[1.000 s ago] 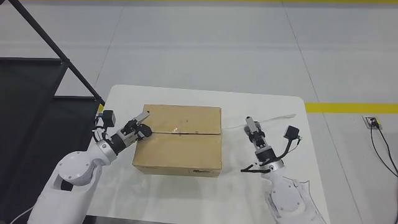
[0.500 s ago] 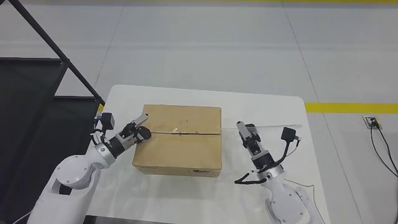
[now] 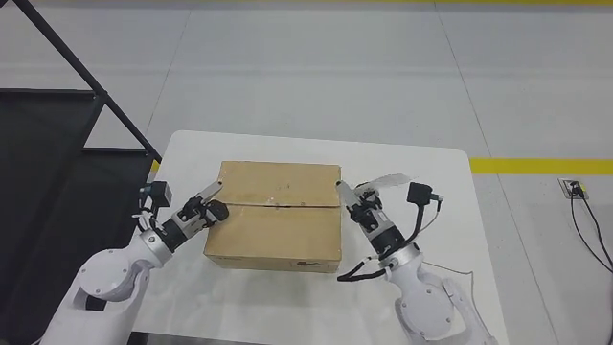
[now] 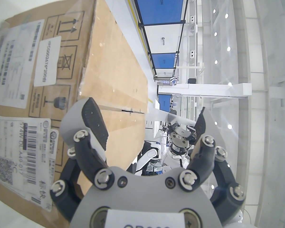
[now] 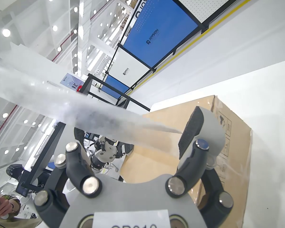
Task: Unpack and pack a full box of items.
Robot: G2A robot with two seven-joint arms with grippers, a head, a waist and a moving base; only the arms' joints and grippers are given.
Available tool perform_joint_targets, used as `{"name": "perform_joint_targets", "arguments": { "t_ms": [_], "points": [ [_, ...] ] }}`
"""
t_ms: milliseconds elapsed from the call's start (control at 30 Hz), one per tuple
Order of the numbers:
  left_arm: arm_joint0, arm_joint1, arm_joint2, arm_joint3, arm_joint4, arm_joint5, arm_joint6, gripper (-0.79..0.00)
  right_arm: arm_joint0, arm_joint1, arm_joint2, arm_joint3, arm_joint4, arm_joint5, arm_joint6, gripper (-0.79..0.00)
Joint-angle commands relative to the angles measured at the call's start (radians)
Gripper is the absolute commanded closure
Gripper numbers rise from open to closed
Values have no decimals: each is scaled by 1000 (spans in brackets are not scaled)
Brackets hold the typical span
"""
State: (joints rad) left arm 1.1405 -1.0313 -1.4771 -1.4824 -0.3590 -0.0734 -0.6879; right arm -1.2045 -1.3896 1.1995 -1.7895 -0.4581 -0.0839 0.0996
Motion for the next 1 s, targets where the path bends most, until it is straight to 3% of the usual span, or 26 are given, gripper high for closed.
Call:
{"name": "perform_joint_targets", "arguments": {
  "t_ms": [0,767,967],
  "points": [
    [11,1,-8,-6,-4,-4,-2,-785,14,-2,-15,1,-15,15,6,-785],
    [118,11,-136,-88,-79,-77,14,-785,177,-38,-136,132,-29,56,37,-785],
    [109,11,-142,-98,-77,-59,30,-785,185,-42,-136,147,-25,43,36,-785]
  ]
}}
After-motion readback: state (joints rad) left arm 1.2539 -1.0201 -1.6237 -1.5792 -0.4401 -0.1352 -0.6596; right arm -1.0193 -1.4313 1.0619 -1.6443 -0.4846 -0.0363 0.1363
